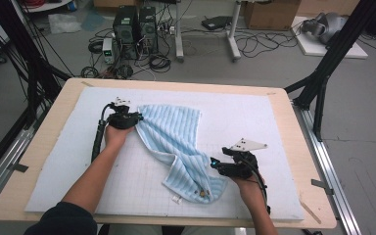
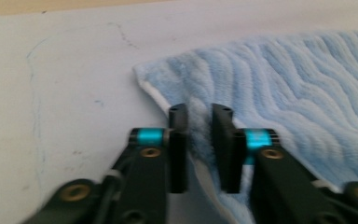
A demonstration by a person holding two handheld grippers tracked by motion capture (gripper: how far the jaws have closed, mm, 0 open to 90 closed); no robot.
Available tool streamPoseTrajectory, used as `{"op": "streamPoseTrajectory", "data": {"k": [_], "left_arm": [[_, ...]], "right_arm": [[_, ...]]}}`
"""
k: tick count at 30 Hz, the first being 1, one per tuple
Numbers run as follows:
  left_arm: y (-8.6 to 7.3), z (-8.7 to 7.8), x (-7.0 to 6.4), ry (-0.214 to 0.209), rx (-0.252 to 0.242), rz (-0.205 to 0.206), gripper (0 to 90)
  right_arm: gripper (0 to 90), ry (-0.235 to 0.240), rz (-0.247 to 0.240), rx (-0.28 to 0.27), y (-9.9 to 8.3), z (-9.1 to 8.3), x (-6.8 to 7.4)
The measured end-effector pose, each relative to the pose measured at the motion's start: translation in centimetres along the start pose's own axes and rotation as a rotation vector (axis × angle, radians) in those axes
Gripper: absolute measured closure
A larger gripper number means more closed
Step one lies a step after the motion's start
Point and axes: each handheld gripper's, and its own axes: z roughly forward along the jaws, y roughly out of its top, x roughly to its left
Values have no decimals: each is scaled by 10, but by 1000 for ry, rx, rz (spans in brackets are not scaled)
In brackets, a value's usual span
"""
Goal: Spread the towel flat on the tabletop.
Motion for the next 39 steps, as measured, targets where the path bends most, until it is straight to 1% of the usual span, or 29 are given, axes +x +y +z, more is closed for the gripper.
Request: {"op": "streamPoseTrajectory", "data": {"k": [1,2,3,4,6,7,8,9,10,12,13,14,15,16,18,19,21,22,23,24,25,27,30,32,33,34,36,38,39], "left_arm": [[0,-1,1,-6,1,-27,511],[0,-5,2,-55,-6,-58,493],[0,-5,2,-55,-6,-58,472],[-1,-7,0,-70,-15,-58,437],[-4,-12,-3,-117,-37,-66,414],[-6,-14,-5,-137,-47,-60,404],[-8,-19,-9,-156,-49,-39,384],[-8,-19,-9,-156,-49,-39,376],[-11,-25,-11,-165,-71,-11,376],[-11,-28,-12,-171,-79,-3,375],[-13,-35,-13,-193,-90,7,375],[-13,-35,-13,-193,-90,7,375],[-15,-39,-14,-204,-99,16,376],[-18,-46,-16,-220,-104,35,376],[-19,-49,-16,-224,-107,41,376],[-23,-56,-17,-242,-111,52,376],[-27,-61,-19,-248,-119,66,376],[-29,-64,-20,-251,-124,76,376],[-29,-64,-20,-251,-124,76,376],[-31,-65,-20,-255,-127,84,377],[-33,-66,-20,-256,-130,94,378],[-34,-66,-18,-260,-120,97,378],[-34,-67,-17,-266,-130,87,378],[-34,-69,-16,-272,-134,83,378],[-34,-69,-16,-270,-135,82,378],[-34,-70,-15,-270,-131,80,378],[-37,-69,-13,-264,-127,71,378],[-38,-68,-12,-260,-119,69,378],[-38,-68,-12,-260,-119,69,378]], "right_arm": [[364,0,4,-2,0,1,-1],[364,-1,6,-8,1,1,-2],[364,-1,6,-8,1,1,-2],[358,-1,14,-20,2,3,-4],[356,-8,9,-30,4,3,-5],[350,-13,3,-36,6,4,-6],[350,-17,6,-38,8,5,-7],[350,-20,7,-40,10,6,-9],[347,-16,14,-40,13,8,-11],[277,-14,20,-33,19,16,-15],[250,-17,18,-27,23,21,-17],[250,-17,18,-27,23,21,-17],[190,-22,19,-8,31,33,-20],[166,-25,20,9,35,41,-21],[158,-15,11,38,41,55,-23],[158,-20,11,58,45,65,-23],[166,-13,0,86,52,81,-24],[219,-9,21,94,56,87,-23],[294,4,63,106,60,92,-23],[307,20,96,108,63,98,-23],[330,14,94,110,67,103,-22],[379,-3,54,140,74,115,-20],[434,-17,31,188,78,132,-21],[478,-18,23,208,80,140,-22],[478,-18,23,208,80,140,-22],[555,-39,2,218,81,145,-21],[673,-48,-24,214,81,146,-20],[792,-53,-25,215,82,146,-25],[826,-53,-28,222,83,146,-28]]}}
